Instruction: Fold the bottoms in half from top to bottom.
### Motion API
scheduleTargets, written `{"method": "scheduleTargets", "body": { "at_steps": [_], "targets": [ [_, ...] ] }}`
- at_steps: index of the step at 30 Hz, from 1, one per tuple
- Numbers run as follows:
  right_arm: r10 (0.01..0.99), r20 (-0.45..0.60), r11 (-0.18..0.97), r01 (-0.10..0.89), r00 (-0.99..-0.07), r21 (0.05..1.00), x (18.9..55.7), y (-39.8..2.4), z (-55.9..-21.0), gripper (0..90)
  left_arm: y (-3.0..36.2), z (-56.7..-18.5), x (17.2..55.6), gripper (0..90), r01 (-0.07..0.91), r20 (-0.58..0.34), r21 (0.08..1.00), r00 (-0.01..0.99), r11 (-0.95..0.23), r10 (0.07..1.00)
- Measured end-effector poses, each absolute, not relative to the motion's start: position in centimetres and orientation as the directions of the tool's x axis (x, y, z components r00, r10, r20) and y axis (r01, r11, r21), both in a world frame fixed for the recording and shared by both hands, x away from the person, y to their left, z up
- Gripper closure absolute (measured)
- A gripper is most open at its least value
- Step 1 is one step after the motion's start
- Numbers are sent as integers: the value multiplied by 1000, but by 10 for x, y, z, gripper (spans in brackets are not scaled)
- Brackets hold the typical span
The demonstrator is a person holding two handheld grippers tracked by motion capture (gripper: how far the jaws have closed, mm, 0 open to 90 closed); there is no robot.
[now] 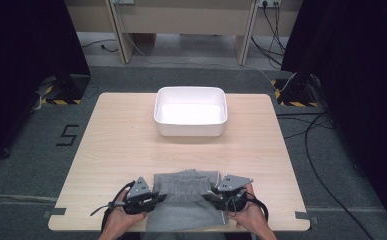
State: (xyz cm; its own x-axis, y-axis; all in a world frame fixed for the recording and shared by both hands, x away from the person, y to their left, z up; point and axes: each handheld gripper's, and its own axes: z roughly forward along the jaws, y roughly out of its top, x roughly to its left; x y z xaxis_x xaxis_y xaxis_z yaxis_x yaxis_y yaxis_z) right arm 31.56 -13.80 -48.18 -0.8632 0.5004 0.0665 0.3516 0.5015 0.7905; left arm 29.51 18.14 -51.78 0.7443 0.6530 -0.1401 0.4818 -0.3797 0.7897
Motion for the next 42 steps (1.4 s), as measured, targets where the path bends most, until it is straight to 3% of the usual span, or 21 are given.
{"method": "scheduleTargets", "body": {
  "at_steps": [7,14,28,30,34,38,42],
  "targets": [
    [511,73,536,385,-856,751,308,-138,-497,687,179,-518,292,800,490,-137,781,738,-387,660],
    [521,85,529,399,-849,749,317,-139,-502,690,185,-522,304,796,544,-245,781,719,-307,651],
    [578,83,495,430,-812,755,365,-143,-503,647,172,-521,345,780,545,-222,785,692,-295,687],
    [559,106,490,431,-822,758,364,-143,-503,540,172,-522,342,734,531,-217,795,701,-294,679],
    [548,113,490,427,-829,760,358,-143,-499,451,170,-521,339,622,529,-222,795,709,-297,669],
    [536,130,468,422,-834,776,351,-150,-484,406,170,-510,340,489,528,-193,784,708,-327,679],
    [545,152,404,417,-824,814,349,-163,-465,389,182,-495,344,424,544,-264,802,693,-246,671]
  ]
}}
